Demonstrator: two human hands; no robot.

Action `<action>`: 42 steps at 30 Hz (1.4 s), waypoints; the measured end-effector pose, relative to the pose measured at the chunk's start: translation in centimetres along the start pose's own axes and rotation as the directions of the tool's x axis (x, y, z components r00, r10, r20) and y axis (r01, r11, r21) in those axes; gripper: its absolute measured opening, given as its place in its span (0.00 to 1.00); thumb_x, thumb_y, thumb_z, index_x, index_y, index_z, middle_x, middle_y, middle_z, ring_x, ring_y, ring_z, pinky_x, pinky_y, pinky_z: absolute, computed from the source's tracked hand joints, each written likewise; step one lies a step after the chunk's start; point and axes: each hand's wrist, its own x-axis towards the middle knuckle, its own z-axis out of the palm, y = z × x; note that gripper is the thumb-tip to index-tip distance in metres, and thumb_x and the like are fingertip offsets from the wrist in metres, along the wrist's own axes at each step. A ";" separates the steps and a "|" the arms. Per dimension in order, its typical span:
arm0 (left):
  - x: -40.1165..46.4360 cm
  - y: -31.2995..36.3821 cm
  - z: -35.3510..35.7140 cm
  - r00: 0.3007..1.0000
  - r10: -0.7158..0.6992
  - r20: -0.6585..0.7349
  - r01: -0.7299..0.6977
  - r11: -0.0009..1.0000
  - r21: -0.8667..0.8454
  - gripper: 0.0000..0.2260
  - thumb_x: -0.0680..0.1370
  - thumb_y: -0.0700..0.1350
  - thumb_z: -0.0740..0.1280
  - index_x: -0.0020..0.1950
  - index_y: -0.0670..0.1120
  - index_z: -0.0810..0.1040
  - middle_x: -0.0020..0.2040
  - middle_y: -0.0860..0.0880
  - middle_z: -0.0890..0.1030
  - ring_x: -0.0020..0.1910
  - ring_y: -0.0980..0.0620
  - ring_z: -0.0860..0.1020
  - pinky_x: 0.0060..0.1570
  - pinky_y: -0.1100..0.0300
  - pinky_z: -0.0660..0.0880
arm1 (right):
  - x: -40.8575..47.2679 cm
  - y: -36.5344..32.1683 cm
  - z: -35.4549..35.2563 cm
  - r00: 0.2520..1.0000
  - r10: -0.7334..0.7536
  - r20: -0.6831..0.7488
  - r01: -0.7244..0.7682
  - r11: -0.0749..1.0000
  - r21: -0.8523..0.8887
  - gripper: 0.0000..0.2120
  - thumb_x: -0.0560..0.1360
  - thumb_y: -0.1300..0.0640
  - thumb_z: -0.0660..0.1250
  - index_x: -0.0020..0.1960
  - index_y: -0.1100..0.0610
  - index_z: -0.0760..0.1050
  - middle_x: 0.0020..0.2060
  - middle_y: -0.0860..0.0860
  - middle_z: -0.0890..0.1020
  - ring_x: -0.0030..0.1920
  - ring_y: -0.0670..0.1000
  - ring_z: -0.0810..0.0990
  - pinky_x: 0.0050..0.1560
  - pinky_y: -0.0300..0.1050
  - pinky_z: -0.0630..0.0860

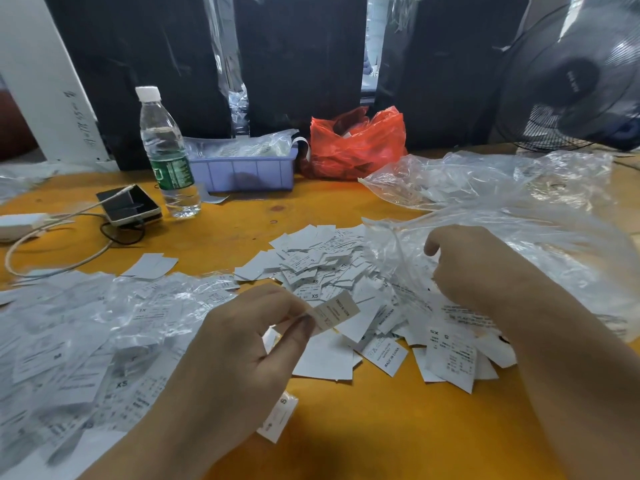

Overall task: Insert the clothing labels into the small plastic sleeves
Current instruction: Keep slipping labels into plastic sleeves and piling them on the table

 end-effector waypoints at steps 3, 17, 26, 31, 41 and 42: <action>0.0 0.0 0.1 1.000 -0.005 0.011 0.005 1.000 -0.005 0.06 0.75 0.51 0.65 0.39 0.57 0.80 0.42 0.61 0.80 0.47 0.59 0.78 0.42 0.67 0.74 | -0.1 0.1 -0.4 1.000 0.015 -0.001 -0.015 1.000 -0.014 0.11 0.77 0.66 0.60 0.58 0.59 0.76 0.53 0.56 0.79 0.44 0.54 0.75 0.45 0.45 0.74; -0.1 0.1 0.4 0.998 0.006 0.061 -0.004 1.000 -0.031 0.06 0.75 0.51 0.65 0.41 0.56 0.81 0.43 0.62 0.80 0.49 0.58 0.77 0.42 0.68 0.73 | -1.5 -1.0 -1.3 0.997 0.010 -0.081 -0.011 1.000 -0.010 0.16 0.76 0.67 0.57 0.62 0.61 0.72 0.56 0.59 0.77 0.43 0.55 0.71 0.41 0.45 0.69; 0.0 0.1 0.3 0.998 0.014 0.060 -0.013 1.000 -0.010 0.06 0.75 0.51 0.65 0.40 0.55 0.81 0.43 0.62 0.80 0.47 0.58 0.78 0.41 0.68 0.73 | -2.1 -2.6 1.5 0.984 -0.147 0.100 0.153 0.986 -0.060 0.09 0.75 0.64 0.60 0.54 0.56 0.72 0.44 0.51 0.71 0.43 0.52 0.72 0.39 0.42 0.68; -0.1 0.1 0.6 0.996 0.020 0.087 -0.019 1.000 -0.013 0.06 0.75 0.51 0.65 0.41 0.56 0.81 0.43 0.62 0.80 0.46 0.59 0.78 0.41 0.68 0.73 | -1.8 -2.7 2.6 0.973 -0.169 0.159 0.178 0.983 -0.049 0.09 0.78 0.56 0.61 0.58 0.56 0.71 0.52 0.54 0.75 0.52 0.55 0.73 0.46 0.45 0.68; -0.1 -0.1 0.8 0.996 0.006 0.086 -0.005 1.000 -0.005 0.06 0.74 0.49 0.66 0.41 0.54 0.83 0.44 0.62 0.81 0.46 0.60 0.79 0.40 0.67 0.74 | -1.5 -2.9 3.3 0.969 -0.144 0.202 0.166 0.981 -0.096 0.17 0.79 0.54 0.61 0.66 0.58 0.66 0.60 0.57 0.70 0.62 0.60 0.68 0.59 0.56 0.71; -0.1 -0.1 0.8 0.996 0.006 0.088 -0.006 1.000 -0.003 0.06 0.74 0.49 0.66 0.41 0.55 0.82 0.43 0.62 0.81 0.46 0.60 0.79 0.40 0.67 0.74 | -1.5 -2.8 3.3 0.968 -0.151 0.199 0.170 0.982 -0.083 0.17 0.79 0.54 0.61 0.65 0.58 0.67 0.60 0.57 0.70 0.62 0.60 0.68 0.58 0.55 0.71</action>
